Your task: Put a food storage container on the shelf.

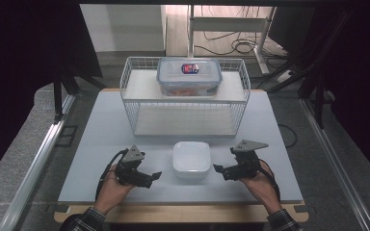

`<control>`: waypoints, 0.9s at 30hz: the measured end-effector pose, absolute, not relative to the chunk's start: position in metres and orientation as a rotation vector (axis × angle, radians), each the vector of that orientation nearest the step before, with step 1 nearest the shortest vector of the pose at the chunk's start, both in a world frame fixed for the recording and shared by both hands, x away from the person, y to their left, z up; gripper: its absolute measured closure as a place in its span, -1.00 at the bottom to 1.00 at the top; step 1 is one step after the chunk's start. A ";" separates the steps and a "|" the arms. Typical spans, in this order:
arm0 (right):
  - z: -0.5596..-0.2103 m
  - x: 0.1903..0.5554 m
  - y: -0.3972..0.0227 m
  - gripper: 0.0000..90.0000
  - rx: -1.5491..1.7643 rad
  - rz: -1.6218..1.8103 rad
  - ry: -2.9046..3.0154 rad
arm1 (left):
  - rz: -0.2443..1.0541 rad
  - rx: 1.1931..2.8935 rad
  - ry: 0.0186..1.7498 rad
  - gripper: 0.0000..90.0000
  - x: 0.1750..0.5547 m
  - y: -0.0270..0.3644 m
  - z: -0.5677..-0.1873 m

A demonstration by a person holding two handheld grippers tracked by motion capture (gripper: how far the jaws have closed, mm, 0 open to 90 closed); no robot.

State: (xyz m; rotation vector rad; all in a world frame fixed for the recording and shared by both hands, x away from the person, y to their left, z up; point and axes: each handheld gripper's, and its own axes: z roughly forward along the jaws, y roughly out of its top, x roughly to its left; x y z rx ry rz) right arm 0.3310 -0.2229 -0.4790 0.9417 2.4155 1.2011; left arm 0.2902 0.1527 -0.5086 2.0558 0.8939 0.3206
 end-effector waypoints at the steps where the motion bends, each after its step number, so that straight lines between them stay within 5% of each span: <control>1: -0.478 0.330 -0.222 -0.93 0.944 1.202 2.410 | 0.298 2.055 0.884 -0.95 0.291 0.151 -0.507; 9: -0.471 0.334 -0.213 -0.99 1.066 1.260 2.411 | 0.238 2.062 0.853 -0.85 0.301 0.135 -0.495; 17: -0.466 0.336 -0.199 -0.81 1.034 1.229 2.455 | 0.185 2.063 0.804 -0.64 0.314 0.115 -0.488; 27: -0.475 0.355 -0.178 -0.68 1.060 1.180 2.525 | 0.078 2.068 0.838 -0.71 0.345 0.097 -0.499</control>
